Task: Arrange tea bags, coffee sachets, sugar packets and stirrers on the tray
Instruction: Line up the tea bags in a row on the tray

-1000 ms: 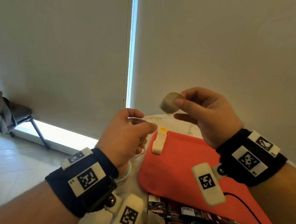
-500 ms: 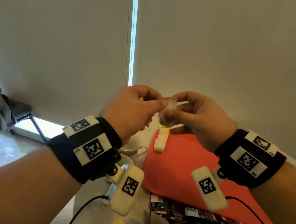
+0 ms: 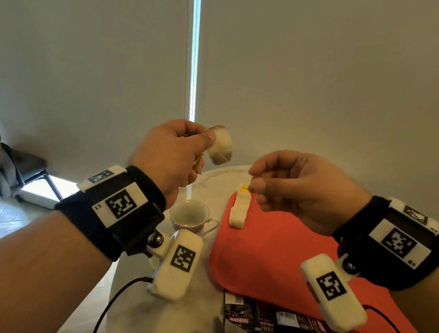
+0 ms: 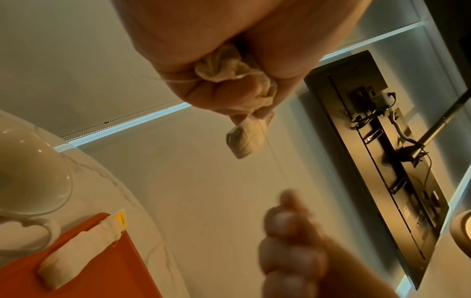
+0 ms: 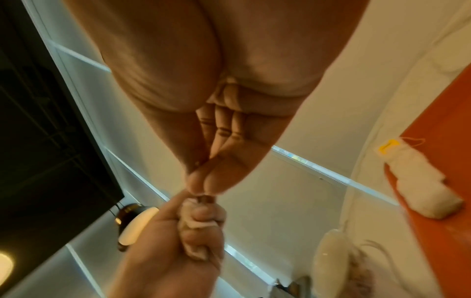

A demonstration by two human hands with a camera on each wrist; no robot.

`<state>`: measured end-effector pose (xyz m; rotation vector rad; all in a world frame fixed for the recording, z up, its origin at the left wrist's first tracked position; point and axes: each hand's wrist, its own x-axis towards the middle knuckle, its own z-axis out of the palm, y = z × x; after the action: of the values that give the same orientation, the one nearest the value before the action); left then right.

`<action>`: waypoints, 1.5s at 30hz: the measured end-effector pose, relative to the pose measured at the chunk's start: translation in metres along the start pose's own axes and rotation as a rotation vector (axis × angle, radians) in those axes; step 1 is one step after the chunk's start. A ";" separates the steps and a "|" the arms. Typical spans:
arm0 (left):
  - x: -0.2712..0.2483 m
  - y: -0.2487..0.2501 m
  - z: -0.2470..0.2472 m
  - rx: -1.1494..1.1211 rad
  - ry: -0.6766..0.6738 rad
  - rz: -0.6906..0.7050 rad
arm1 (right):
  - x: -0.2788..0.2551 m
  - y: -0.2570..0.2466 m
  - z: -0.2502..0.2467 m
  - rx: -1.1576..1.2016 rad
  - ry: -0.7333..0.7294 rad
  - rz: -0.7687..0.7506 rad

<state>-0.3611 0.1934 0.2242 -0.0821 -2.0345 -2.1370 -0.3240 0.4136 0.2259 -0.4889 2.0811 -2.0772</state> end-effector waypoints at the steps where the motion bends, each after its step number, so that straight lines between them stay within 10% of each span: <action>1: 0.001 -0.001 0.000 0.006 -0.004 -0.006 | 0.000 -0.004 0.000 0.055 -0.006 -0.036; 10: -0.001 -0.007 0.011 0.119 -0.129 -0.048 | 0.034 0.003 0.009 -0.063 0.213 -0.258; 26: 0.020 -0.025 0.008 0.061 -0.121 -0.194 | 0.069 0.112 -0.020 -0.209 0.338 0.439; 45: 0.022 -0.025 0.006 0.062 -0.138 -0.222 | 0.070 0.139 -0.026 -0.160 0.402 0.566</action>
<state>-0.3881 0.1981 0.2032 0.0058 -2.2832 -2.2501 -0.4139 0.4120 0.0959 0.4974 2.2464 -1.7743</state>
